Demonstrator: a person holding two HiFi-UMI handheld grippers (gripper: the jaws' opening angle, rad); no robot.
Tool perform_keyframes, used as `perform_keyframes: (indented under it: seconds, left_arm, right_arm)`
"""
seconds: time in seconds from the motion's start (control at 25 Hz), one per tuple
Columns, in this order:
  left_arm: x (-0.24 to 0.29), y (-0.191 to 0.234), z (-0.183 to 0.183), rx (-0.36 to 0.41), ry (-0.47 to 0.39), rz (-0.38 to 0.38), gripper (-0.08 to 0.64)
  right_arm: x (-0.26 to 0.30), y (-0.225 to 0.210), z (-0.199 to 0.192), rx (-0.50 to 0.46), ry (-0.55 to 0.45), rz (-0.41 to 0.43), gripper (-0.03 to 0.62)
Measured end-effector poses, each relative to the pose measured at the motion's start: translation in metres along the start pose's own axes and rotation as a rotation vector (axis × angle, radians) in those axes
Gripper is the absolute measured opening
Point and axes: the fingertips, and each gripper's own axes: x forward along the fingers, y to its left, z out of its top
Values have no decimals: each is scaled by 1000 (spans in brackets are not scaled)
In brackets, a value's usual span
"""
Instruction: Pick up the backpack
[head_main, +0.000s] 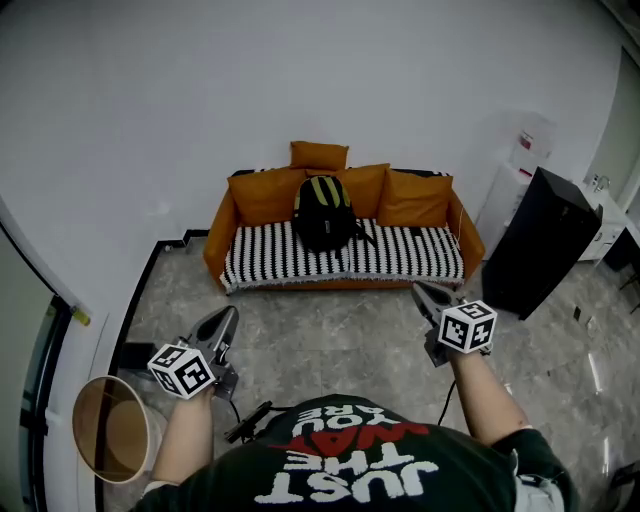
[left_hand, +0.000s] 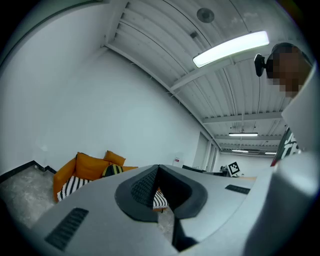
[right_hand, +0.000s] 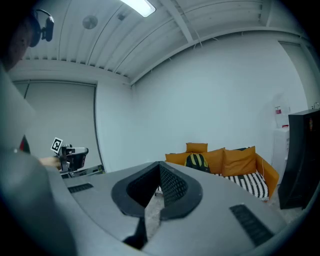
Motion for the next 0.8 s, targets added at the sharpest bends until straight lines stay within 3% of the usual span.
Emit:
perform_keyframes:
  seconds: [0.48,0.8]
  left_arm:
    - [26,-16,-11,-11,0,6,11]
    - [58,-42,-21,-19,-12,29,11]
  right_arm:
    - [-4,-22,4,16,-7,35,26]
    - [-21,-59,6,2,13,70,26]
